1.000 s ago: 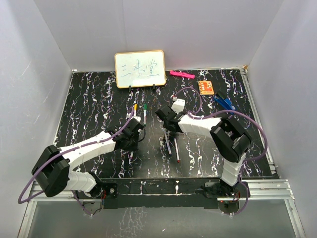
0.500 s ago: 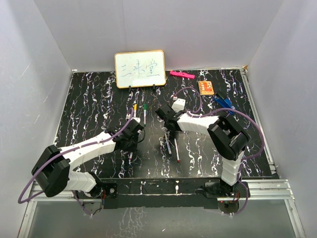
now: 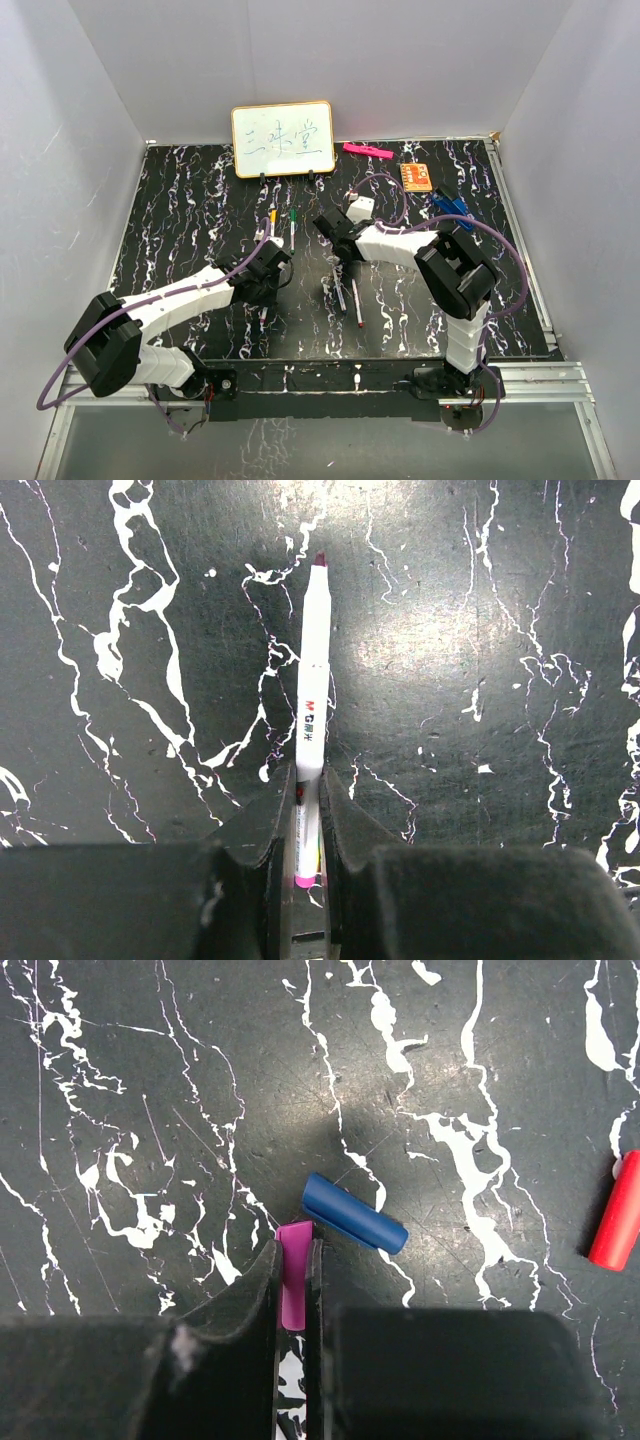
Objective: Insert the pens into the pen caps
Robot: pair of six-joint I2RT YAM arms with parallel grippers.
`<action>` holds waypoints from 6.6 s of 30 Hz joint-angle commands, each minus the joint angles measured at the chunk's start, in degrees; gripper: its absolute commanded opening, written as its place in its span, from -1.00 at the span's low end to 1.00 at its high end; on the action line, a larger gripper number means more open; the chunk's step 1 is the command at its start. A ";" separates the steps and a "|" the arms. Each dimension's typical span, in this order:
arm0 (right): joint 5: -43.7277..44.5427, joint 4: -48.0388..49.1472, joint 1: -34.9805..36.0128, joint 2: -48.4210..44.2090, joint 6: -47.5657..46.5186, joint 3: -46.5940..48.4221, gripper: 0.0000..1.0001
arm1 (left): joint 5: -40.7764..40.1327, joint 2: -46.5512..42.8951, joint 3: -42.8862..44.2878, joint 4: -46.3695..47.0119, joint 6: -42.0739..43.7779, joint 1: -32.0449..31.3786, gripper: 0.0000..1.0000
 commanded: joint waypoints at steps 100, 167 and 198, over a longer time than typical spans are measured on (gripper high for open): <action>-19.44 74.31 0.47 -47.57 -19.34 -41.62 -1.00 | 30.84 -8.40 -13.95 71.56 -1.89 -0.32 -1.00; -24.18 69.78 2.07 -44.34 -16.46 -42.04 -1.00 | 24.87 -6.62 -10.31 74.13 0.55 -0.36 -1.00; -24.84 53.01 6.32 -39.11 -20.63 -37.57 -1.00 | 14.19 -7.83 -0.96 73.85 10.78 0.90 -1.00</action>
